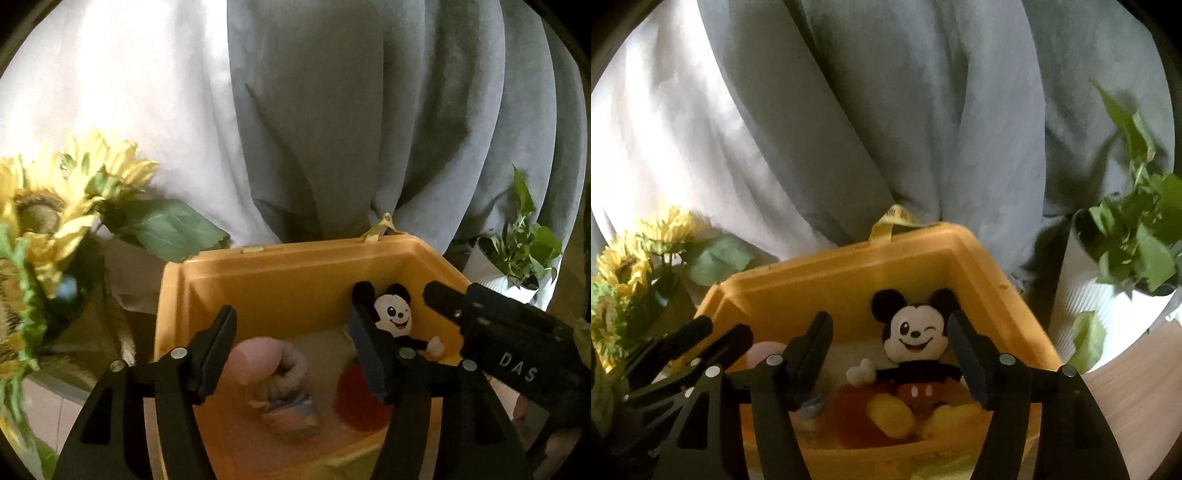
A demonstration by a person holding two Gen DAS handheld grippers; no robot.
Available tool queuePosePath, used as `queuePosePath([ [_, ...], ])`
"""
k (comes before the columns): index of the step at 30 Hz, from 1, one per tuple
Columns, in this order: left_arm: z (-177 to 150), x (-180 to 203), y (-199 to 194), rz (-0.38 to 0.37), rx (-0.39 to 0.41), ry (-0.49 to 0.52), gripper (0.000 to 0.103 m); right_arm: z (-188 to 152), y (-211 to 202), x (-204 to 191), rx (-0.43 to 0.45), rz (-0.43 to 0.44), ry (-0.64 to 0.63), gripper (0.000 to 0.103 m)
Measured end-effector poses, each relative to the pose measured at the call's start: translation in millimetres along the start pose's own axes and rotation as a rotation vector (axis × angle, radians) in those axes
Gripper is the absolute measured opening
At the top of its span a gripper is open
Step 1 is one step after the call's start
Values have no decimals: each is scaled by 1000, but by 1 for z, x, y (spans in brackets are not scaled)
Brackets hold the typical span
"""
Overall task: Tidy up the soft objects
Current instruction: 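Open both tools to drop the pink ball and Mickey into the crate, then move the right tool back toward the green frog plush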
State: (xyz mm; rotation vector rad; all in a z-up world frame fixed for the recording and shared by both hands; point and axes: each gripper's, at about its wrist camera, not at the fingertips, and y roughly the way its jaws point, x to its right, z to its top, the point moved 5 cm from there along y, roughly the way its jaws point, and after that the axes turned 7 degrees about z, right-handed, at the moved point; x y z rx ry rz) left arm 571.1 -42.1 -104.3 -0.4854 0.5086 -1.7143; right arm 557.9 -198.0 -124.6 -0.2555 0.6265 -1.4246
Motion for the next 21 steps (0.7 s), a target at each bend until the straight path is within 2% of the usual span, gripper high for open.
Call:
queuePosePath([
  [13, 10, 9, -62, 39, 78, 17, 67, 8, -51, 0, 62, -7, 14, 66],
  [21, -3, 11, -108, 98, 111, 19, 72, 5, -92, -5, 100, 4, 10, 66],
])
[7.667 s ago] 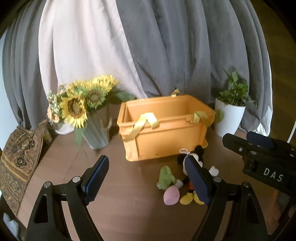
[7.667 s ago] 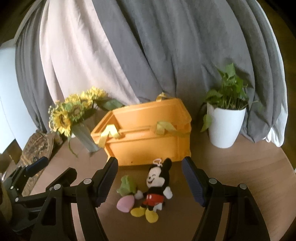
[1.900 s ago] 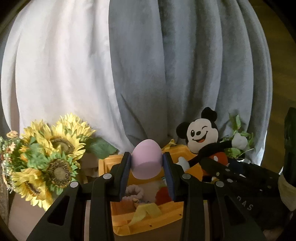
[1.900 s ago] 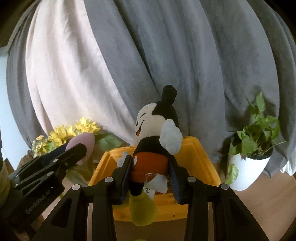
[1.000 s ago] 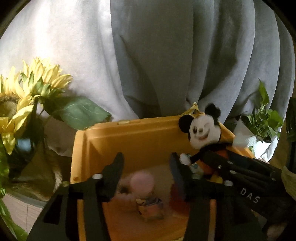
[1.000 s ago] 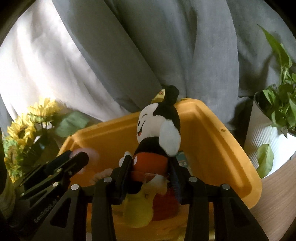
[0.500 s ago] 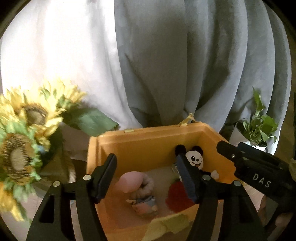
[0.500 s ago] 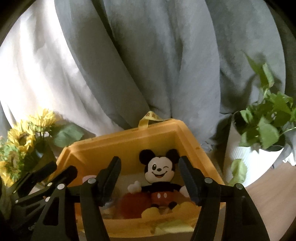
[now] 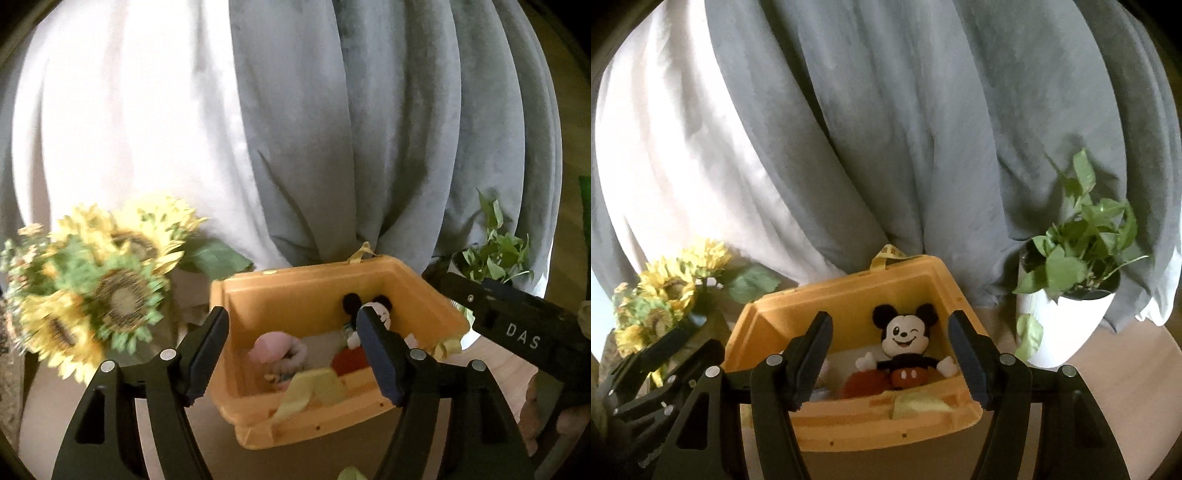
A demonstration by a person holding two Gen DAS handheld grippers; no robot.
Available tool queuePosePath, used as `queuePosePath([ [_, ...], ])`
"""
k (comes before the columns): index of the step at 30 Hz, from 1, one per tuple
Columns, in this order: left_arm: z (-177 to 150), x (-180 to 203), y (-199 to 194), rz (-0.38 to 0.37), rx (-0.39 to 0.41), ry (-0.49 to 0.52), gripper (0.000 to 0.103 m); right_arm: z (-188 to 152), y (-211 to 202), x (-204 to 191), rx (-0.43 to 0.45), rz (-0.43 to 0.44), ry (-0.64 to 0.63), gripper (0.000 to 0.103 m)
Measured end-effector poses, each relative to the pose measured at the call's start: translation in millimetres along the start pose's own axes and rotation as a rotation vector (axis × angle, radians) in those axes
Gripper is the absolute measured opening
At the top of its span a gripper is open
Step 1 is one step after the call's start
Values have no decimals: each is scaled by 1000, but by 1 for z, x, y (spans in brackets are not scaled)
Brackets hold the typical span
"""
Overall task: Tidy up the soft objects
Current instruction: 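Move the right tool back toward the green frog plush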
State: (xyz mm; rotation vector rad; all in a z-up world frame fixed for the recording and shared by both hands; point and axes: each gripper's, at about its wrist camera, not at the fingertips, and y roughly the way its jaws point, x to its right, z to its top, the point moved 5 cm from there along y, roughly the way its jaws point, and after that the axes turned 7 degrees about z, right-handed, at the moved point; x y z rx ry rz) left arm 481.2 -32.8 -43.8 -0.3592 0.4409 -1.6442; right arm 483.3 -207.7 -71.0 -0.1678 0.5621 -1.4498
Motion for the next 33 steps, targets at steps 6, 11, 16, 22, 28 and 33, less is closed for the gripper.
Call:
queuePosePath([
  [6, -13, -12, -25, 38, -19, -27, 75, -13, -20, -12, -12, 9, -20, 70],
  [11, -26, -23, -41, 61, -39, -42, 78, -27, -30, -23, -27, 24, -29, 74],
  [16, -41, -34, -54, 102, -59, -55, 82, -41, -36, -34, -51, 43, -38, 74],
  [22, -65, -51, -68, 143, -98, -72, 85, -65, -40, -50, -87, 58, -59, 74],
  [28, -91, -66, -74, 191, -145, -74, 87, -90, -38, -63, -133, 67, -77, 74],
  [33, -114, -76, -74, 231, -188, -73, 87, -112, -33, -72, -183, 78, -94, 74],
])
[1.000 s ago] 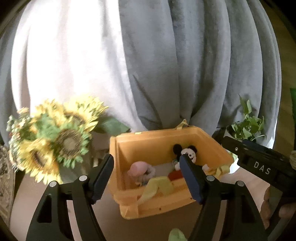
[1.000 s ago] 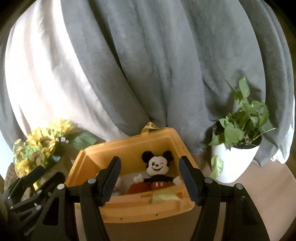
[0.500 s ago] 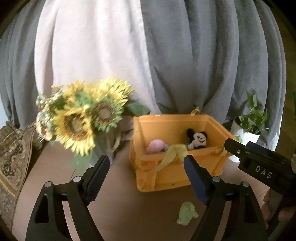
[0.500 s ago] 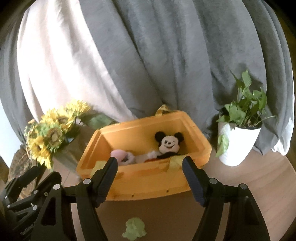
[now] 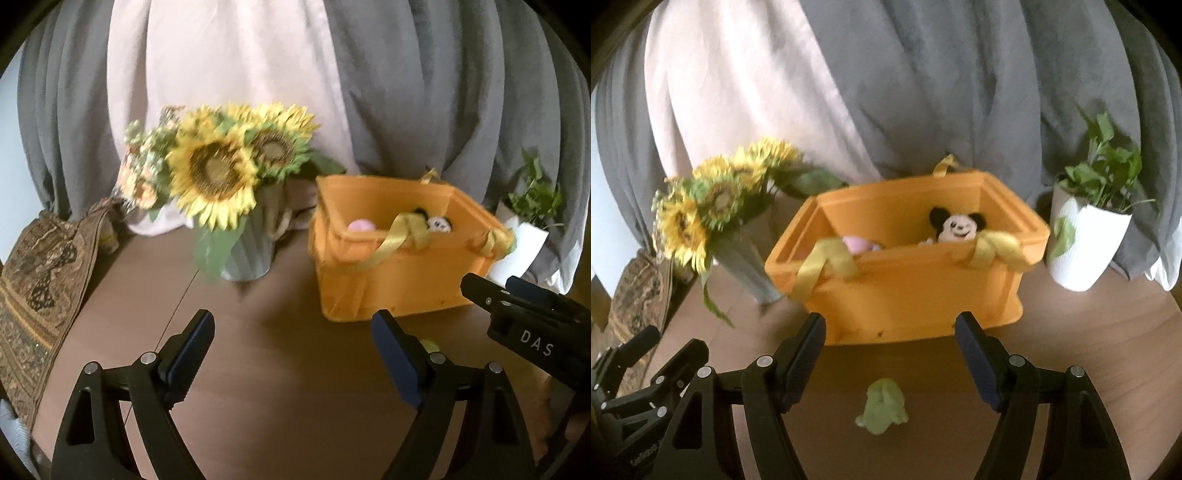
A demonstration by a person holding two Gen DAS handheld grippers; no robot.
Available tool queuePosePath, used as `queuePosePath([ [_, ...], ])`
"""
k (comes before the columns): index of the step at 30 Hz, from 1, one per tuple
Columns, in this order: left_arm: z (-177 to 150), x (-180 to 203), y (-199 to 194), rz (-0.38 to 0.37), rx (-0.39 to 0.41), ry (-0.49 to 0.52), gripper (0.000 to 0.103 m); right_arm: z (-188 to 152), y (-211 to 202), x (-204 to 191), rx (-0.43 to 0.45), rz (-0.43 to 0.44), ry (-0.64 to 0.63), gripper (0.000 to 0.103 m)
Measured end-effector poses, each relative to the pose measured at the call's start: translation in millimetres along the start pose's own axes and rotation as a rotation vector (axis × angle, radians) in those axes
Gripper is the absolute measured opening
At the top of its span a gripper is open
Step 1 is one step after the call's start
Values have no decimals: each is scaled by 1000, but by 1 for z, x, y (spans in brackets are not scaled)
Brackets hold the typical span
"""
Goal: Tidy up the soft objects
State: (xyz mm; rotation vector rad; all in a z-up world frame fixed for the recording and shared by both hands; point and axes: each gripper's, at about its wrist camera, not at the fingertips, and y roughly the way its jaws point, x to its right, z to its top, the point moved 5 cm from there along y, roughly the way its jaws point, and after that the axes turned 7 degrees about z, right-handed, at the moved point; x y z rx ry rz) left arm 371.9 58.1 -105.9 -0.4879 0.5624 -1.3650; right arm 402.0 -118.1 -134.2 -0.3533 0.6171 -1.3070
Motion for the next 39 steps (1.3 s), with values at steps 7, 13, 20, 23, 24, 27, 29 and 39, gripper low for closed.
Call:
queuePosePath([
  [7, -24, -8, 13, 30, -74, 0, 88, -23, 18, -7, -74, 18, -10, 73],
  [13, -40, -10, 31, 44, -139, 3, 88, -42, 38, -7, -143, 30, -9, 73],
  [20, -53, -2, 51, 53, -201, 14, 88, -61, 62, -3, -226, 32, 0, 73],
  [23, -57, 2, 59, 54, -223, 17, 88, -68, 72, 1, -252, 27, 3, 73],
  [24, -57, 3, 62, 54, -228, 20, 88, -69, 75, 2, -258, 25, 4, 73],
  [27, -58, 8, 67, 58, -237, 29, 88, -73, 85, 7, -279, 24, 11, 73],
  [29, -59, 9, 71, 60, -245, 32, 88, -76, 89, 10, -289, 23, 15, 73],
  [39, -63, 15, 84, 59, -282, 33, 88, -88, 109, 15, -342, 38, 27, 54],
])
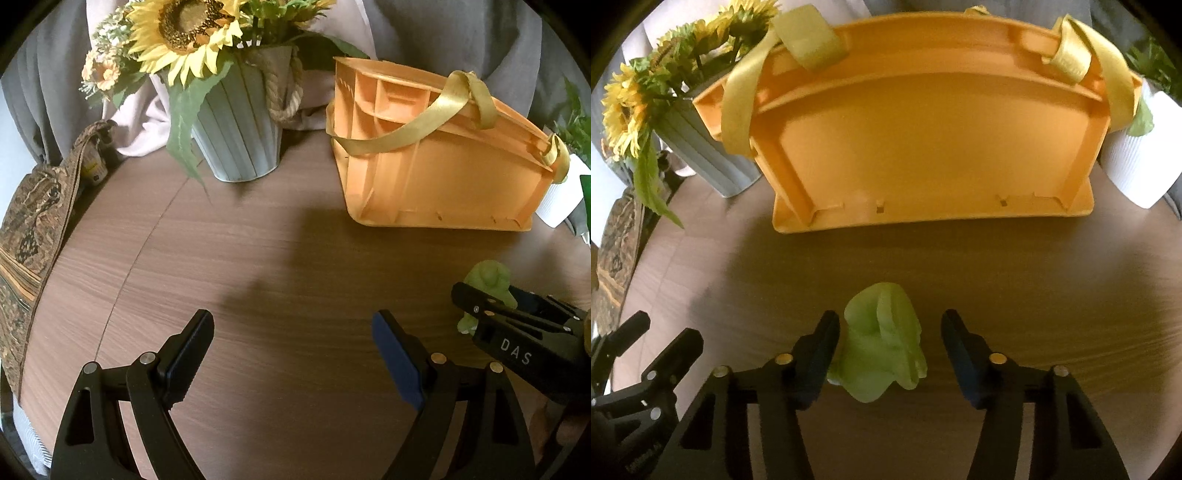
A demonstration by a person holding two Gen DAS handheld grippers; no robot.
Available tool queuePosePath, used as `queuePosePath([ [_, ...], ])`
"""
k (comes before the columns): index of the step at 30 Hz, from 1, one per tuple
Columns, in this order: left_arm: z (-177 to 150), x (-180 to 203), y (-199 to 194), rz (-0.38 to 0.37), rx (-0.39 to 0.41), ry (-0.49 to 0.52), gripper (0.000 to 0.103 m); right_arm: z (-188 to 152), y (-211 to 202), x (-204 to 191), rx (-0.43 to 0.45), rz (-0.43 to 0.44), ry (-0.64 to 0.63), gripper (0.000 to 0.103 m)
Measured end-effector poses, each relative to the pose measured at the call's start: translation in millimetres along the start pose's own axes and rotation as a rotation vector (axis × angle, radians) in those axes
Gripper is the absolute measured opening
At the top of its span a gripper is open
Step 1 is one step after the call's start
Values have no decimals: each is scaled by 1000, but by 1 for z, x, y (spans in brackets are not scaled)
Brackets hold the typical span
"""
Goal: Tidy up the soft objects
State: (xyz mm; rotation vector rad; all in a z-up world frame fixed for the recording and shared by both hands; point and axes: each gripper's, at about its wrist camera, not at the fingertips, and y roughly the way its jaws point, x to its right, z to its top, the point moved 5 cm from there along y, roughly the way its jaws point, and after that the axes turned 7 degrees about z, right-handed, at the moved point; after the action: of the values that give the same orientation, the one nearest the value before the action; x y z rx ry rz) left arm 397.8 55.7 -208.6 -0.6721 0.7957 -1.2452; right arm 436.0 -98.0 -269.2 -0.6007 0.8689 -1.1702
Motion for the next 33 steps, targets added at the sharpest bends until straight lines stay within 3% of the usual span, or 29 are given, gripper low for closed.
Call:
queuePosePath([
  [6, 1, 2, 1, -4, 0, -8, 88, -1, 1, -2, -3, 26, -9, 40],
  [21, 12, 5, -21, -25, 53, -9, 88, 0, -29, -5, 43, 18, -28, 40],
  [33, 36, 10, -62, -73, 162, -2, 89, 19, -81, -12, 156, 10, -41, 40],
])
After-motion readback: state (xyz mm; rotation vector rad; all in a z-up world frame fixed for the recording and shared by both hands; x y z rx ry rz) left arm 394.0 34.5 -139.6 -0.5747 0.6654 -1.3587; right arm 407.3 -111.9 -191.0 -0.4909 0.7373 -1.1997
